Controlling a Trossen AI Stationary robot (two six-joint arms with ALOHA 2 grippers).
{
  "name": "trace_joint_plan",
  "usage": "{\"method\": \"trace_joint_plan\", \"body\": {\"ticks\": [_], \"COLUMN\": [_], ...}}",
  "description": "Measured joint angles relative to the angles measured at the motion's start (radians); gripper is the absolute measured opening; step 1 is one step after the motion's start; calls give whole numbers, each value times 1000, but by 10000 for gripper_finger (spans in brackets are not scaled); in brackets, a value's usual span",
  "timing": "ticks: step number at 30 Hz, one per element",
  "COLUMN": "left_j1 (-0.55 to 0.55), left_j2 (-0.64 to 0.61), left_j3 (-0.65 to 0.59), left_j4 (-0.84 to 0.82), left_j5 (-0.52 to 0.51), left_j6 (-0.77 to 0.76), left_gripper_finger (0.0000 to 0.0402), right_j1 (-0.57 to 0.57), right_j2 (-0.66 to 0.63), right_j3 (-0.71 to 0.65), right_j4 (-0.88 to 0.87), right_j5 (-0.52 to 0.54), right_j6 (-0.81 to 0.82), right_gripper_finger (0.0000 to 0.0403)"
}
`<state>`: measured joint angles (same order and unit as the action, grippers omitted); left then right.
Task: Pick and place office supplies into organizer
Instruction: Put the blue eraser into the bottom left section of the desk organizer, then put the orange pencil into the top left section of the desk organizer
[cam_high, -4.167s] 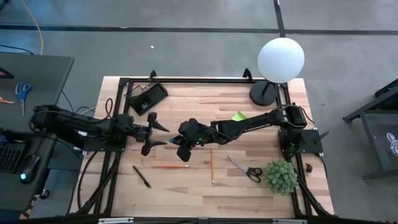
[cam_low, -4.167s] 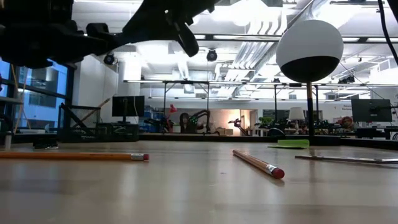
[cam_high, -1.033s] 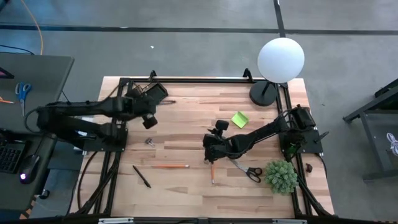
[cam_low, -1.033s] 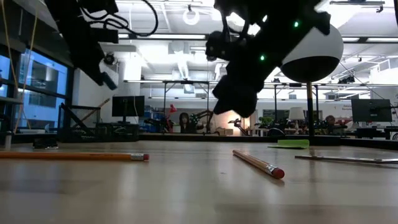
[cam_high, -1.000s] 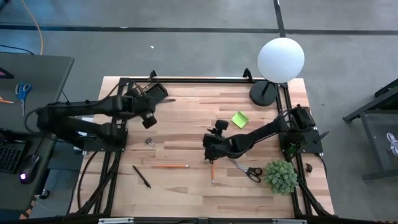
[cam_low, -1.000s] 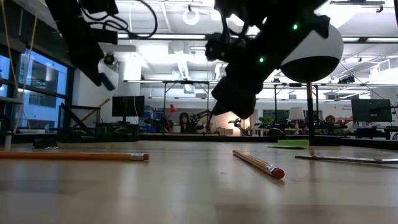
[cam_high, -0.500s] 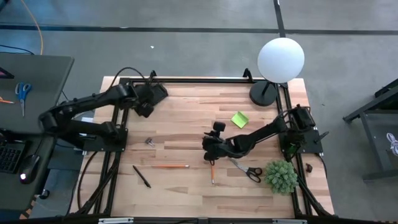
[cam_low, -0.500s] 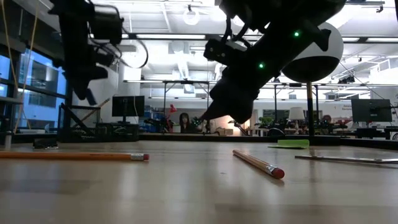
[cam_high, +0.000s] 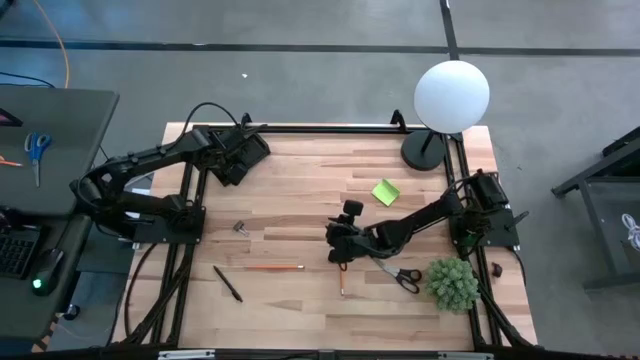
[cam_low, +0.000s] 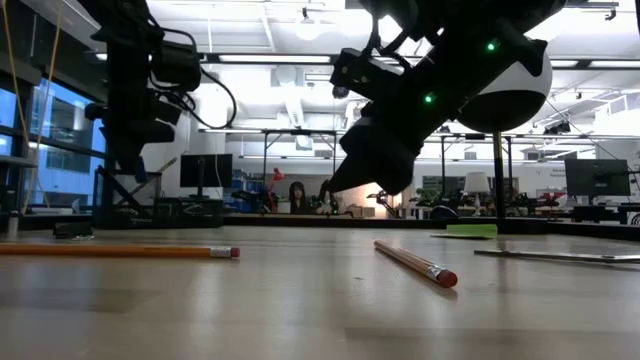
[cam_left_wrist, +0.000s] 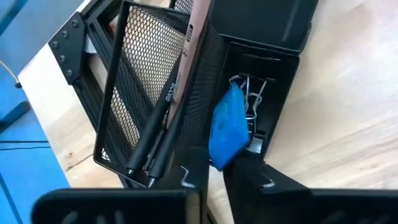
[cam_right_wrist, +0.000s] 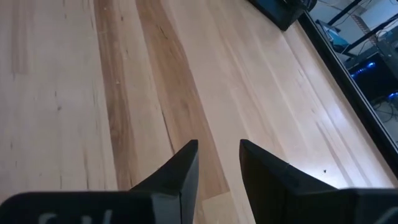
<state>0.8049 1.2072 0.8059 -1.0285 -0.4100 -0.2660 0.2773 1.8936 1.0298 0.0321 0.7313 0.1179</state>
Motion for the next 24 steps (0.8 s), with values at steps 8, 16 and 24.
{"method": "trace_joint_plan", "body": {"ticks": [8,16,24], "left_j1": [0,-25,-246], "left_j2": [0,-8,-76], "left_j3": [0,33,61], "left_j4": [-16,-21,13], "left_j5": [11,142,182], "left_j6": [1,34,39], "left_gripper_finger": [108,132,107], "right_j1": [5,7,16], "right_j2": [0,0,-1], "right_j3": [0,0,0], "right_j4": [-23,-25,-24], "right_j5": [-2,-7,-41], "right_j6": [35,38,39], "right_gripper_finger": [108,108,108]}}
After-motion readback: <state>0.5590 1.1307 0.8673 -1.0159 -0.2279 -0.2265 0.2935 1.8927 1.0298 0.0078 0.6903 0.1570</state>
